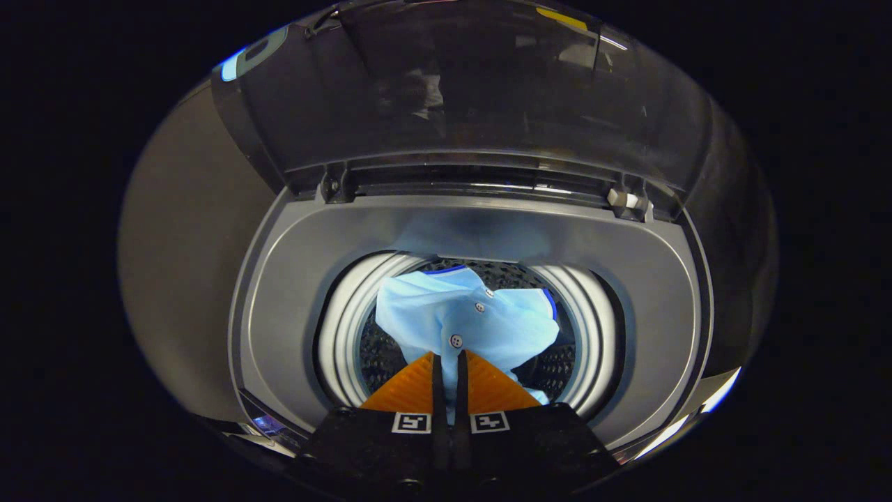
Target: Put the clothes into the washing machine and then close the washing machine lid.
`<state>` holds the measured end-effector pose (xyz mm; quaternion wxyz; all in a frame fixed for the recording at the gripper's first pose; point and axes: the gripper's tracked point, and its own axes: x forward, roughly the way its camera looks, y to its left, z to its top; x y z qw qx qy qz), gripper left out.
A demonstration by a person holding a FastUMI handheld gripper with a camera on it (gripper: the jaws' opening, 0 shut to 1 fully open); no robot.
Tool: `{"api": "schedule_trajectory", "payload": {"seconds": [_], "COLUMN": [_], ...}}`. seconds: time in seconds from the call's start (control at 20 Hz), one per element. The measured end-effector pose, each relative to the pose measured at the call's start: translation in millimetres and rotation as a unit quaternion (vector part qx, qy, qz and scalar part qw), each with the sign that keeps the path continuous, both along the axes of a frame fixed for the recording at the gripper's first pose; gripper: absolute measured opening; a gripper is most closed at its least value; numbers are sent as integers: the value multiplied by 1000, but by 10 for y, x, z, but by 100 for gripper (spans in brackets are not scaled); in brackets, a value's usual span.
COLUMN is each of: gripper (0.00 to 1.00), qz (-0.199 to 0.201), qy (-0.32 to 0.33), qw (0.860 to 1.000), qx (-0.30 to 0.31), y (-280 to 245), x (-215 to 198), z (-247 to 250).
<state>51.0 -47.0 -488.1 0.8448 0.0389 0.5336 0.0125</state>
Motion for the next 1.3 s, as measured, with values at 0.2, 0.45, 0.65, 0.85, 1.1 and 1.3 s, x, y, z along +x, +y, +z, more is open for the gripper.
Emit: {"api": "schedule_trajectory", "payload": {"seconds": [0.2, 0.45, 0.65, 0.85, 1.1, 1.3], "gripper": [6, 9, 69, 99, 99, 99], "qz": [-7, -17, -50, -52, -47, -46], "qy": [8, 13, 10, 4, -13, -44], "qw": [1000, 1000, 999, 999, 999, 998], "qx": [-1, -7, 18, 7, 4, 10], "y": [-35, -77, -59, -122, -143, -142], "x": [22, 18, 72, 33, 22, 94], "z": [-75, -113, -54, 32, 203, 548]}}
